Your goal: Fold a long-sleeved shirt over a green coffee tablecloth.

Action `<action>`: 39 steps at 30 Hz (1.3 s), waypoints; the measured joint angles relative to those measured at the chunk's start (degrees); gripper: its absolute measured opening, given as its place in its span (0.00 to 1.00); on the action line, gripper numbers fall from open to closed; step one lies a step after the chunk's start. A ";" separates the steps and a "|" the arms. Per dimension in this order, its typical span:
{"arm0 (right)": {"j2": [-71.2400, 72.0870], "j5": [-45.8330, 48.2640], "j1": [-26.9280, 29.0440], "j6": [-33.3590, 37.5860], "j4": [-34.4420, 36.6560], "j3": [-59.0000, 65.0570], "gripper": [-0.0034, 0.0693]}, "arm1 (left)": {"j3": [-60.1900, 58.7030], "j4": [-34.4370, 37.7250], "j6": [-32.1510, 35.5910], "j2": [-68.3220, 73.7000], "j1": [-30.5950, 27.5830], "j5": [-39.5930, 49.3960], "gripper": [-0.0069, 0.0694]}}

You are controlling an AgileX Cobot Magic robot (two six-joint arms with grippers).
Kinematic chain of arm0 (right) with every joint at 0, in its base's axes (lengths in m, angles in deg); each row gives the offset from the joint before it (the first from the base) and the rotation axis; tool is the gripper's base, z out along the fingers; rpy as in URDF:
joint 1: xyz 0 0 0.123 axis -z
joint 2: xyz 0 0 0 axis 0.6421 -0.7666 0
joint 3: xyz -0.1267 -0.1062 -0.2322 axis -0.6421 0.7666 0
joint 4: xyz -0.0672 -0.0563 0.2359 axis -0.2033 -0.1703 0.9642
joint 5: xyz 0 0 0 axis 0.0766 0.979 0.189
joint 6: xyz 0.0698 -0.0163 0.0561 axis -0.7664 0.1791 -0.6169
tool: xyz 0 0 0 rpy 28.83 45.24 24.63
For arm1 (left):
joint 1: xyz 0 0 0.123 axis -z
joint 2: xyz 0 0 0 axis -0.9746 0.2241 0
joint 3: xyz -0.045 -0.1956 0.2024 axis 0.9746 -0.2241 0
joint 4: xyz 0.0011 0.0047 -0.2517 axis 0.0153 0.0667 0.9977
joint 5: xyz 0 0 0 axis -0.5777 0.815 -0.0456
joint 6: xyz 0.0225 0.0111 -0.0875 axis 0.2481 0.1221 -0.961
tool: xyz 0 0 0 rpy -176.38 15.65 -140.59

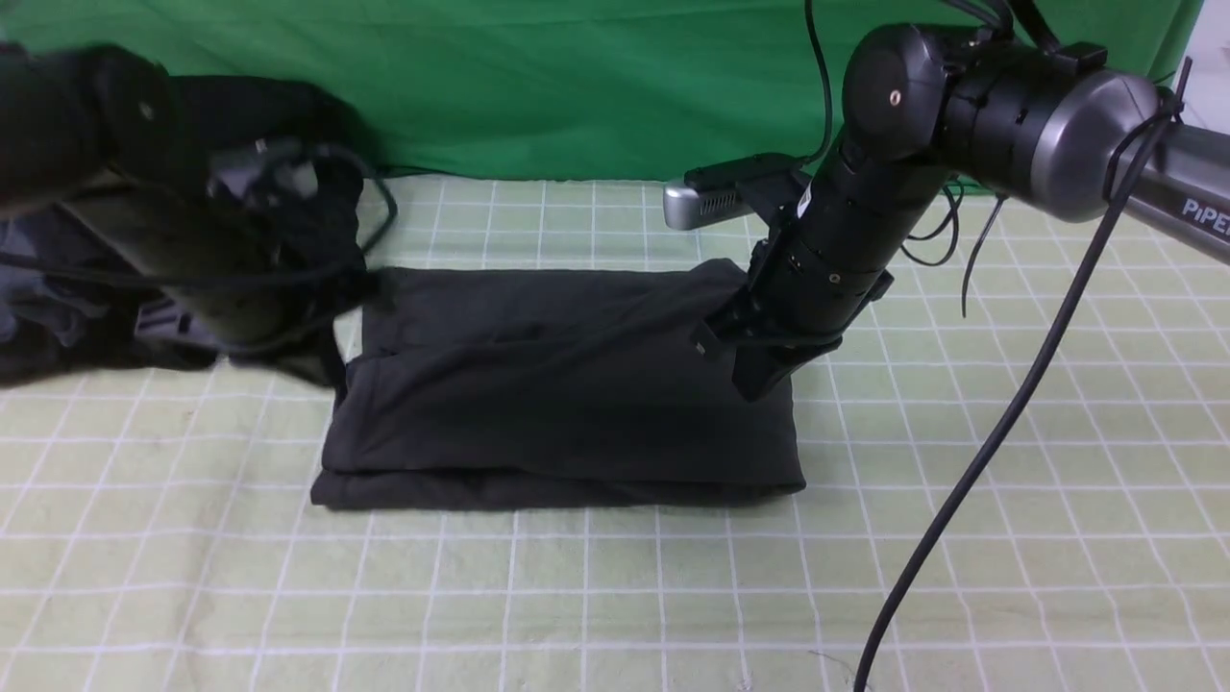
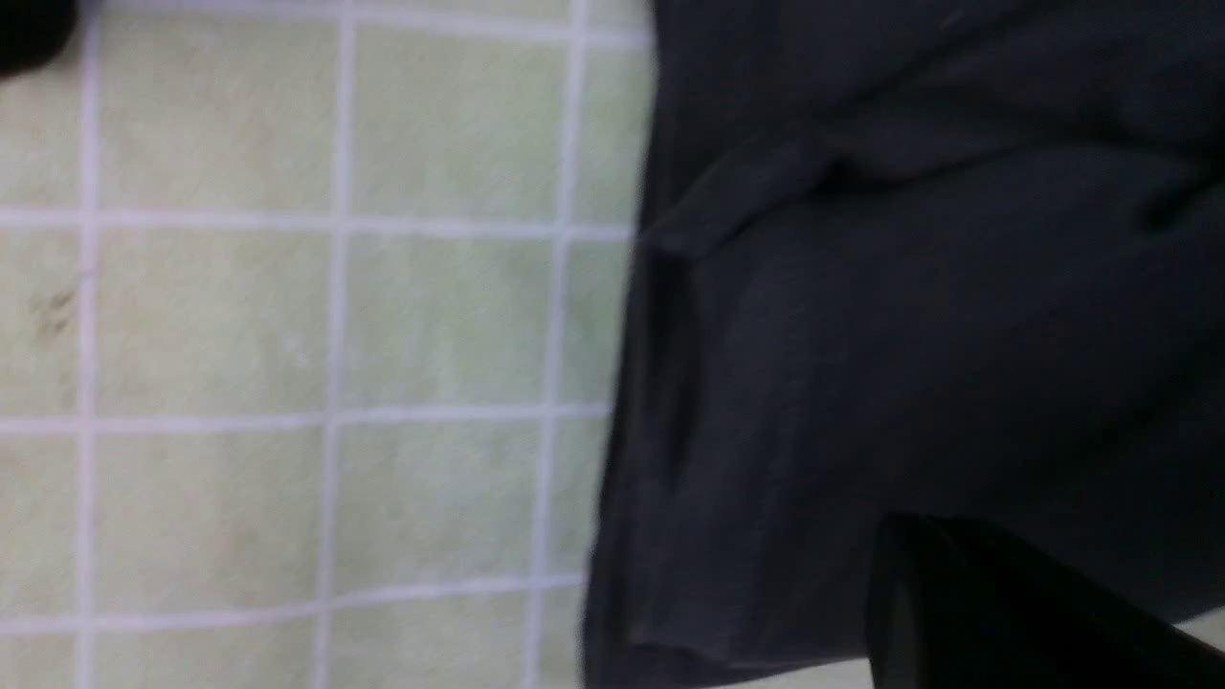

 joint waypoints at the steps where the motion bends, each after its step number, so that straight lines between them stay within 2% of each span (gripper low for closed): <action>1: 0.00 -0.06 0.00 0.06 0.00 0.00 0.06 | 0.84 1.82 1.64 -0.21 0.00 -0.14 0.09; 6: 0.00 -1.14 0.00 0.18 0.00 0.00 0.06 | 6.86 10.66 9.41 4.14 0.85 -0.24 0.09; 12: 0.00 -1.71 0.00 0.26 0.06 0.00 0.06 | 11.38 10.39 13.44 14.13 3.85 2.33 0.09; 14: 0.00 -1.71 0.00 0.26 0.06 0.00 0.06 | 11.66 8.21 13.03 16.90 4.40 2.06 0.09; 20: 0.00 -1.83 0.00 0.26 0.12 0.00 0.06 | 12.39 1.04 2.65 18.86 2.02 -1.49 0.09; 23: 0.00 -1.83 0.00 0.36 0.12 0.00 0.06 | 13.84 1.25 1.85 18.86 -0.26 -0.42 0.09; 32: 0.00 -1.88 0.00 0.41 0.17 0.00 0.06 | 15.22 4.87 13.96 14.67 -0.78 5.87 0.10; 35: 0.00 -1.88 0.00 0.43 0.17 0.00 0.06 | 15.23 3.75 14.82 14.53 -0.64 6.15 0.13; 37: 0.00 -1.88 0.00 0.43 0.17 0.00 0.06 | 15.23 2.12 15.12 14.66 -0.64 6.37 0.19; 39: 0.00 -1.90 0.00 0.43 0.17 0.00 0.06 | 15.23 0.49 15.26 14.90 -0.64 6.20 0.31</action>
